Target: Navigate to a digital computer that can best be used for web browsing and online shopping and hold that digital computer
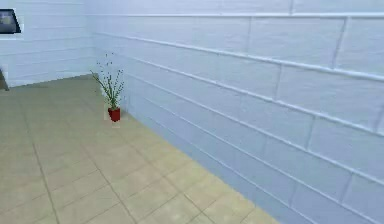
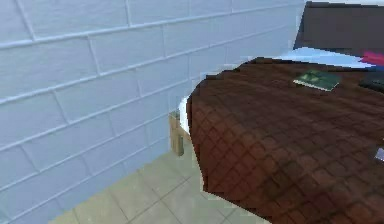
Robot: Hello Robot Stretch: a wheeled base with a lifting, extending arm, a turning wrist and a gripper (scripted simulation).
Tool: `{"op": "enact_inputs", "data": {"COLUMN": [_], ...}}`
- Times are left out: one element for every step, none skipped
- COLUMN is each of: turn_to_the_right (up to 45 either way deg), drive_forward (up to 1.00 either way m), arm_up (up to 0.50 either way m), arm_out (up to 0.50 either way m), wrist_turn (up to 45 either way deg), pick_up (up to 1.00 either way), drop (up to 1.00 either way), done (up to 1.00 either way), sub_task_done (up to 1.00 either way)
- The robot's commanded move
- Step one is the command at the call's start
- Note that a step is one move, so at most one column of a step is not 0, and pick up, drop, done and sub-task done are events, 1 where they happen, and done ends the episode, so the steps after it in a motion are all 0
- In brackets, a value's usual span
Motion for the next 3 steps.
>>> {"op": "enact_inputs", "data": {"turn_to_the_right": [45.0,45.0,15.0], "drive_forward": [0.0,0.0,0.0], "arm_up": [0.0,0.0,0.0], "arm_out": [0.0,0.0,0.0], "wrist_turn": [0.0,0.0,0.0], "pick_up": [0.0,0.0,0.0], "drop": [0.0,0.0,0.0], "done": [0.0,0.0,0.0], "sub_task_done": [0.0,0.0,0.0]}}
